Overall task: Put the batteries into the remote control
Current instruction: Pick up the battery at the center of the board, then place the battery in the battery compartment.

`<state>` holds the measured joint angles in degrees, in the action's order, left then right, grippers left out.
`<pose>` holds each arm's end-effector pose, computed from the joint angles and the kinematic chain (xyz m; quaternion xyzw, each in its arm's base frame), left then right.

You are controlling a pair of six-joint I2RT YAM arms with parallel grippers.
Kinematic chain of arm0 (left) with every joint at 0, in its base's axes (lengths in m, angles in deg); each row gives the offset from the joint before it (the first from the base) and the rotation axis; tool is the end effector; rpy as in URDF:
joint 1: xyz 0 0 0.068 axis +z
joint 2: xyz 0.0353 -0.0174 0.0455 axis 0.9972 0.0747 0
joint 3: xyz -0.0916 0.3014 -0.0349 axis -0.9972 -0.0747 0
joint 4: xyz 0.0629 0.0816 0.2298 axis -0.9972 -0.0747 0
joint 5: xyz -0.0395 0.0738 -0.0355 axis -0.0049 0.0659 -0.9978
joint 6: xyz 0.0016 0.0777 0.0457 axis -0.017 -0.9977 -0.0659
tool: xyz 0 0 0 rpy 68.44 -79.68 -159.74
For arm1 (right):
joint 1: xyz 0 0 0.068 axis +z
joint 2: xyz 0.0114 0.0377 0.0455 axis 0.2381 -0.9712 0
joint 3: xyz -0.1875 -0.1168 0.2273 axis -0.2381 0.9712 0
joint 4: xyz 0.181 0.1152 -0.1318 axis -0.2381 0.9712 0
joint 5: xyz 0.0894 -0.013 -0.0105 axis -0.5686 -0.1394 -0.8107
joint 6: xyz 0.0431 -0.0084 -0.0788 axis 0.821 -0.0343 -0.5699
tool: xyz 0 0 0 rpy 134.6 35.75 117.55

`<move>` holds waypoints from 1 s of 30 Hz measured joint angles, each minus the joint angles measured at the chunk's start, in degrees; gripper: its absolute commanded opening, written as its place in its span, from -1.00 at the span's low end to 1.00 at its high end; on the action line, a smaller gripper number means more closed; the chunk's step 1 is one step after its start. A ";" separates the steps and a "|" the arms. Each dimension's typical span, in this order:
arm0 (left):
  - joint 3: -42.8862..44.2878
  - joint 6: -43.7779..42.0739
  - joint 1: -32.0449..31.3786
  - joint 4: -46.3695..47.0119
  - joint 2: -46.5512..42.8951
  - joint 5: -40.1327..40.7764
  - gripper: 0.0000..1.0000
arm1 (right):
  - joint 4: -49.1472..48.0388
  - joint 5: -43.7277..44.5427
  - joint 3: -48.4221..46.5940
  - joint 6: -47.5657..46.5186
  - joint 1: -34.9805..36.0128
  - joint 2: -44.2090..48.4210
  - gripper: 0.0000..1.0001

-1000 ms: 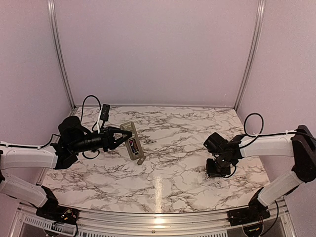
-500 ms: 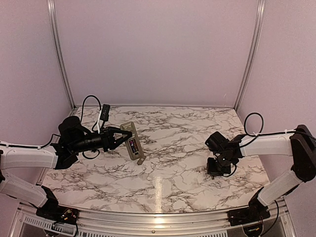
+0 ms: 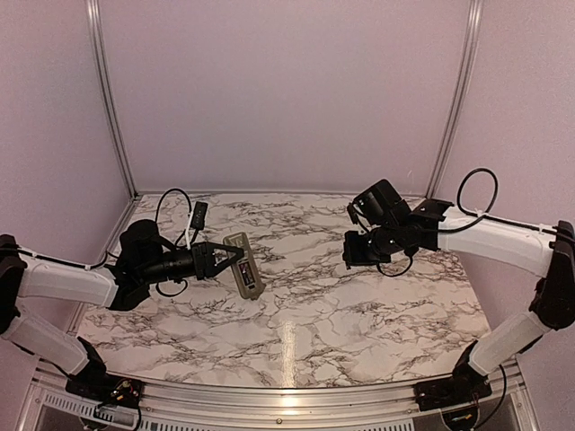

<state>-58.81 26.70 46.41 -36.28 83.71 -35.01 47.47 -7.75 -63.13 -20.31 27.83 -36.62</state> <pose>0.2038 -0.2185 0.2730 0.1935 0.6944 -0.5572 0.4121 0.2386 0.2016 0.2648 -0.0518 0.9559 0.1382 0.2539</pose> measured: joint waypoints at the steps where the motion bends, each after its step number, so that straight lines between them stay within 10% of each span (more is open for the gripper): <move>1: 0.00 1.01 0.02 0.61 0.92 0.09 -1.00 | -0.92 -0.13 -2.40 -1.14 1.11 0.04 -1.00; 30: -0.74 18.32 1.09 17.46 8.07 -2.38 -1.00 | -24.48 -9.92 -15.08 -14.12 19.93 -6.67 -1.00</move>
<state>-59.55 45.02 47.50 -18.81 91.78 -37.39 22.99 -17.68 -78.21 -34.43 47.76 -43.29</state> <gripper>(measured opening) 0.218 0.043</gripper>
